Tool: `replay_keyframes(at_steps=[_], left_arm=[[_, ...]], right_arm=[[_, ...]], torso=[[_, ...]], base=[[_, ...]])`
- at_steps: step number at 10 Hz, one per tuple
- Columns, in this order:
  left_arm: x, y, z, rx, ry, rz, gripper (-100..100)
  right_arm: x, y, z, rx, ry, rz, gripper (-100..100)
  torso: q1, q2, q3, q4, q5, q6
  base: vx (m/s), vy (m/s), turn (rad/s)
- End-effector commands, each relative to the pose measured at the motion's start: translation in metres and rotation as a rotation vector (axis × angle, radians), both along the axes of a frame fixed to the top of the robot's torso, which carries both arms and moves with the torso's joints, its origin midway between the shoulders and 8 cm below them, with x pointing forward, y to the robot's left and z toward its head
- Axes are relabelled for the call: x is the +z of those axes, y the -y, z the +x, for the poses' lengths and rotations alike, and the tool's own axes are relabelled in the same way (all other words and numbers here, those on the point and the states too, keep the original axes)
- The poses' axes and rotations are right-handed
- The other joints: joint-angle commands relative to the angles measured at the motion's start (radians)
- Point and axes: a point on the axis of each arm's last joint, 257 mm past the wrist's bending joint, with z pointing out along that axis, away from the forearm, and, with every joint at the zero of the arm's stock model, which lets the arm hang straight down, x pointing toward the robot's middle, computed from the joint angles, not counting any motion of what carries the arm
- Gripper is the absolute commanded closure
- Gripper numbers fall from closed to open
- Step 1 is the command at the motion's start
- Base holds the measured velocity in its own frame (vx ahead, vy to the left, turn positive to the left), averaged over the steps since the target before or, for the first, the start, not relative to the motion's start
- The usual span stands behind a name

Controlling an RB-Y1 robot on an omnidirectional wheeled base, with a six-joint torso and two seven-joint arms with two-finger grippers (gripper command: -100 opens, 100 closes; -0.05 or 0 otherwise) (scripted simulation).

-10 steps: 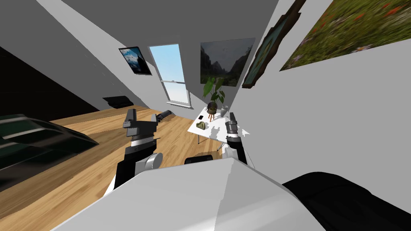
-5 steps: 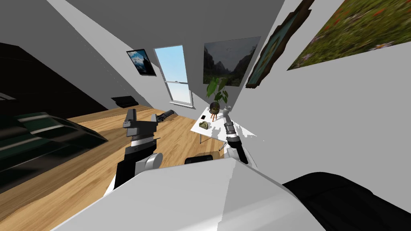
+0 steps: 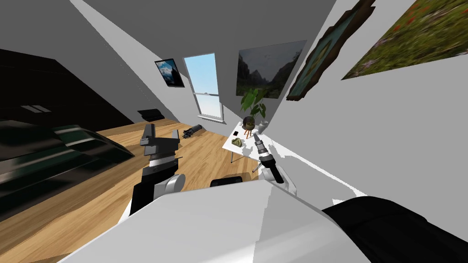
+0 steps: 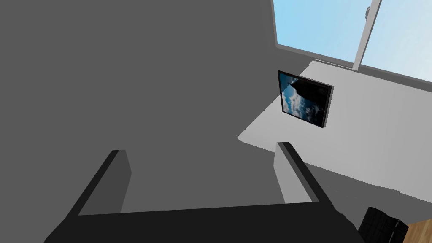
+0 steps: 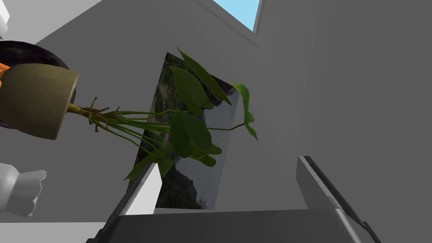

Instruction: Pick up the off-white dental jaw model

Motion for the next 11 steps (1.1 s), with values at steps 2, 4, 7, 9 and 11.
replay_keyframes(at_steps=[2, 4, 7, 9, 11], left_arm=[[0.000, 0.000, 0.000, 0.000, 0.000, 0.000, 0], [0.000, 0.000, 0.000, 0.000, 0.000, 0.000, 0], [0.000, 0.000, 0.000, 0.000, 0.000, 0.000, 0], [0.000, 0.000, 0.000, 0.000, 0.000, 0.000, 0], [0.000, 0.000, 0.000, 0.000, 0.000, 0.000, 0]], right_arm=[[-0.015, 0.006, 0.009, 0.003, -0.039, -0.100, -100], [-0.026, 0.011, 0.014, 0.003, -0.064, -0.166, -100], [-0.049, 0.027, 0.023, -0.003, -0.115, -0.297, -100], [-0.061, 0.037, 0.027, -0.008, -0.142, -0.365, -100], [-0.074, 0.048, 0.031, -0.015, -0.169, -0.436, -100]], torso=[[-0.003, -0.001, 0.000, 0.000, 0.000, 0.000], [-0.001, -0.001, 0.000, 0.000, 0.000, 0.000], [0.000, -0.002, -0.001, 0.000, 0.000, 0.000], [-0.003, -0.002, -0.001, 0.000, -0.001, 0.000], [-0.004, -0.002, -0.001, 0.000, -0.001, 0.000]], base=[[-0.003, 0.093, 0.042], [-0.008, 0.108, 0.076], [0.009, 0.117, 0.077], [0.016, 0.090, 0.065], [0.005, 0.080, 0.059]])
